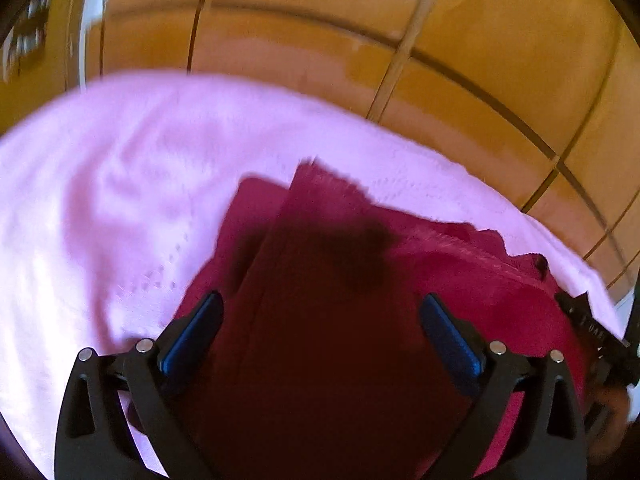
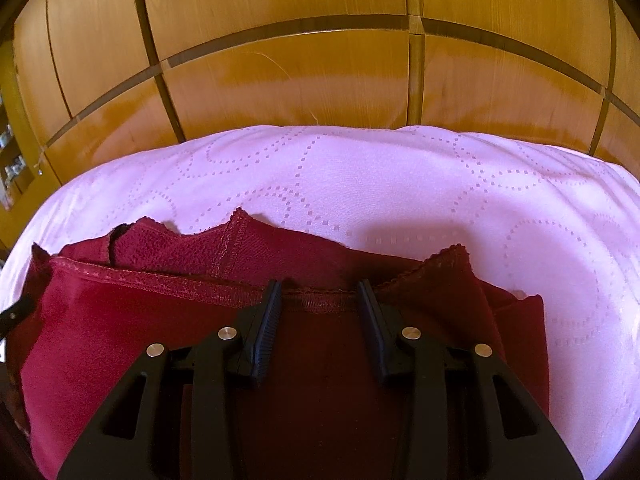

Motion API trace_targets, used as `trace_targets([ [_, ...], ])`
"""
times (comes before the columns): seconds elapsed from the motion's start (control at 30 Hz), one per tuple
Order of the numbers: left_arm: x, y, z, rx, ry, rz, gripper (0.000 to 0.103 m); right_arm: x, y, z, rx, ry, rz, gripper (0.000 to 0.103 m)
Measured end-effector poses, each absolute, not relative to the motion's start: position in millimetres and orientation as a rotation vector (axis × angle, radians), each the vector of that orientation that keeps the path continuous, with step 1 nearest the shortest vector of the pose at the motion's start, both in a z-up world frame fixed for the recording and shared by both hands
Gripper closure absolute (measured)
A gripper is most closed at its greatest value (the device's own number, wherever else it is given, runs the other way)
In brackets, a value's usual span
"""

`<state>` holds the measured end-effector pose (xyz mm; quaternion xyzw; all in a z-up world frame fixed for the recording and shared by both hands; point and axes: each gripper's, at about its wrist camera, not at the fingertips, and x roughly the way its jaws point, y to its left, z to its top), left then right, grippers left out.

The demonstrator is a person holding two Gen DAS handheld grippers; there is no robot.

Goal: Fold small clothes
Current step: 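Release the edge and open both tools above the folded shirt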

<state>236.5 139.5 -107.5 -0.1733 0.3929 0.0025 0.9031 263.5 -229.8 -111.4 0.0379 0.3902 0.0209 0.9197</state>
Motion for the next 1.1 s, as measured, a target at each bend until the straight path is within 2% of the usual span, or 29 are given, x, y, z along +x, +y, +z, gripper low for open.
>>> trace_targets([
  [0.17,239.3,132.2,-107.9,-0.305,0.821,0.02,0.002,262.7,-229.1,-108.9,0.075,0.793,0.04,0.065],
  [0.23,236.7,135.0,-108.1,-0.324,0.807,0.009,0.002,261.8,-227.5,-107.4,0.066,0.789,0.035,0.062],
  [0.27,236.8,134.6,-107.7,-0.331,0.802,0.004,0.002,258.8,-226.9,-104.5,0.064,0.776,0.035,0.05],
  [0.3,235.2,135.8,-106.8,-0.337,0.798,0.001,0.002,254.2,-227.5,-99.7,0.068,0.757,0.041,0.029],
  [0.33,234.9,136.8,-105.7,-0.338,0.795,0.0,0.002,249.4,-228.3,-95.2,0.072,0.738,0.041,0.022],
  [0.37,233.2,136.7,-105.9,-0.336,0.793,0.0,0.002,238.9,-231.0,-87.0,0.08,0.697,0.025,0.02],
  [0.47,233.8,136.6,-106.0,-0.329,0.793,0.003,0.002,204.6,-240.2,-67.0,0.137,0.618,0.029,0.02],
  [0.53,233.6,135.9,-105.9,-0.324,0.794,0.004,0.002,187.3,-243.9,-62.6,0.152,0.63,0.018,0.02],
  [0.73,214.9,129.9,-87.4,-0.316,0.781,-0.002,0.002,163.3,-260.1,-91.2,0.1,0.778,-0.169,0.02],
  [0.83,194.5,115.6,-81.2,-0.274,0.75,-0.061,0.002,164.6,-278.5,-110.5,0.214,0.832,-0.184,0.012],
  [0.97,180.8,92.4,-88.9,-0.072,0.765,-0.055,0.002,166.2,-285.2,-117.3,0.281,0.825,-0.166,0.01],
  [1.1,158.9,94.3,-79.0,-0.13,0.744,-0.089,0.002,148.1,-298.4,-109.3,0.389,0.765,-0.134,0.01],
])
